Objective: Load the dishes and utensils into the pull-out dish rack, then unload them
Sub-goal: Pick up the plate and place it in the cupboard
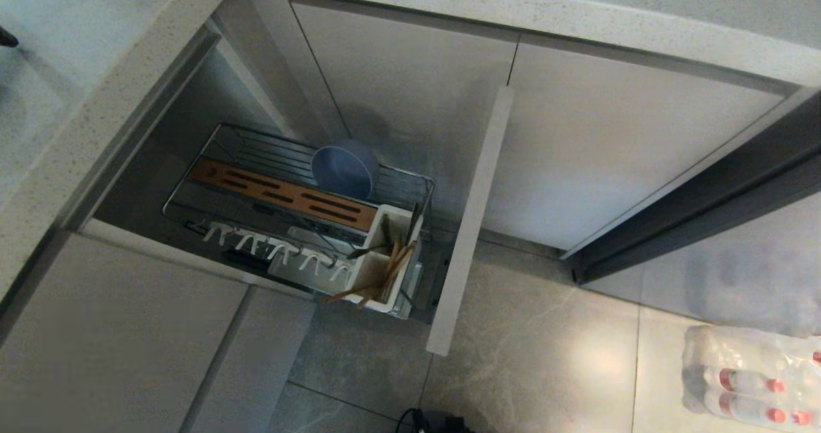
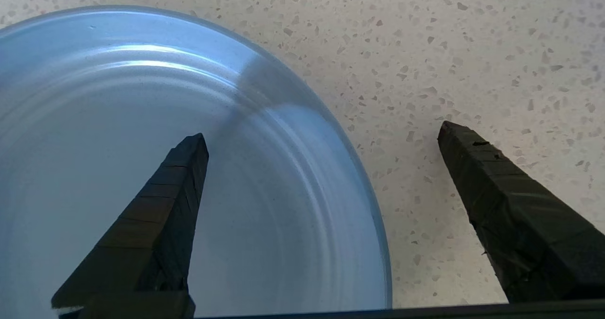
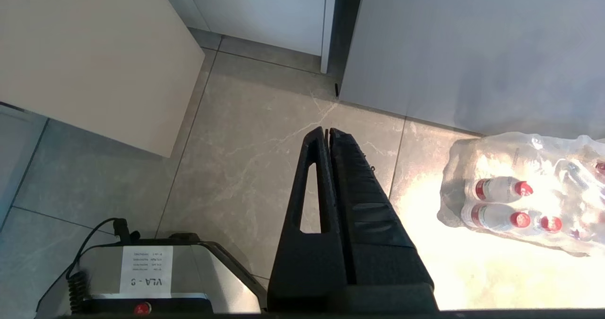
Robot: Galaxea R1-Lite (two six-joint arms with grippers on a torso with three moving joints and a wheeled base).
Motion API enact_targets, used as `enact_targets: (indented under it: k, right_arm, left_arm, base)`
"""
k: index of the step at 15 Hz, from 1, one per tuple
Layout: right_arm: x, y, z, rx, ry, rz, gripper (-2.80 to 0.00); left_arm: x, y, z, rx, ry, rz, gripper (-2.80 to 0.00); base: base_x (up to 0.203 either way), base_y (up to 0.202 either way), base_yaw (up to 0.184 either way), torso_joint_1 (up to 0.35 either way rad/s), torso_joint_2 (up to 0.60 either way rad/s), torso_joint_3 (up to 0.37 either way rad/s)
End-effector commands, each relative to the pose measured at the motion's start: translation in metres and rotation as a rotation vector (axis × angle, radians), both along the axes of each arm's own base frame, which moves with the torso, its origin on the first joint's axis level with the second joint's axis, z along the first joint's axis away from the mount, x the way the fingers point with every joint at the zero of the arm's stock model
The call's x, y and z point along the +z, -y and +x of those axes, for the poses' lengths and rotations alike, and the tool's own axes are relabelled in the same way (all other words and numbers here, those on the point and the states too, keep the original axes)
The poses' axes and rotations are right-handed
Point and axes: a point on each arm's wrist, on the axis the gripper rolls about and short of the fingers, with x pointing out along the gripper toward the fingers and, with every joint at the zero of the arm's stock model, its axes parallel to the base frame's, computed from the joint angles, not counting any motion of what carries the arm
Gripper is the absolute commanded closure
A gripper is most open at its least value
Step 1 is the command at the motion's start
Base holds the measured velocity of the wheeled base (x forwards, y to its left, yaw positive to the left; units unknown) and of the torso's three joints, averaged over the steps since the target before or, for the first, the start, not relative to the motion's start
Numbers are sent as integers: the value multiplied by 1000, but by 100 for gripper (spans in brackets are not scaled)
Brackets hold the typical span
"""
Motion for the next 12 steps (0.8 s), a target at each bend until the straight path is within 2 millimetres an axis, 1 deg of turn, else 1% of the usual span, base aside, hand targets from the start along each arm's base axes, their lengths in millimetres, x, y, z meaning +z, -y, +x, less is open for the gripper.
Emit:
enact_targets:
  k: [1, 5, 6, 7, 12]
  right_arm:
    - [0, 0, 0, 0, 0, 2, 0]
    - [0, 0, 0, 0, 0, 0, 0]
    - [0, 0, 0, 0, -1, 0, 0]
    - [0, 0, 0, 0, 0, 0, 0]
    - [0, 0, 0, 0, -1, 0, 0]
  left_arm:
    - [-1, -1, 1, 2, -5, -4, -280]
    - [-2, -1, 2, 6, -7, -4, -280]
    - [-2, -1, 3, 8, -9, -4, -72]
    - [-2, -1, 3, 8, -9, -4, 0]
    - [-2, -1, 3, 9, -10, -3, 0]
  base:
    - [0, 0, 0, 0, 0, 0]
    - [0, 0, 0, 0, 0, 0]
    - [0, 0, 0, 0, 0, 0]
    - [0, 0, 0, 0, 0, 0]
    - [0, 0, 0, 0, 0, 0]
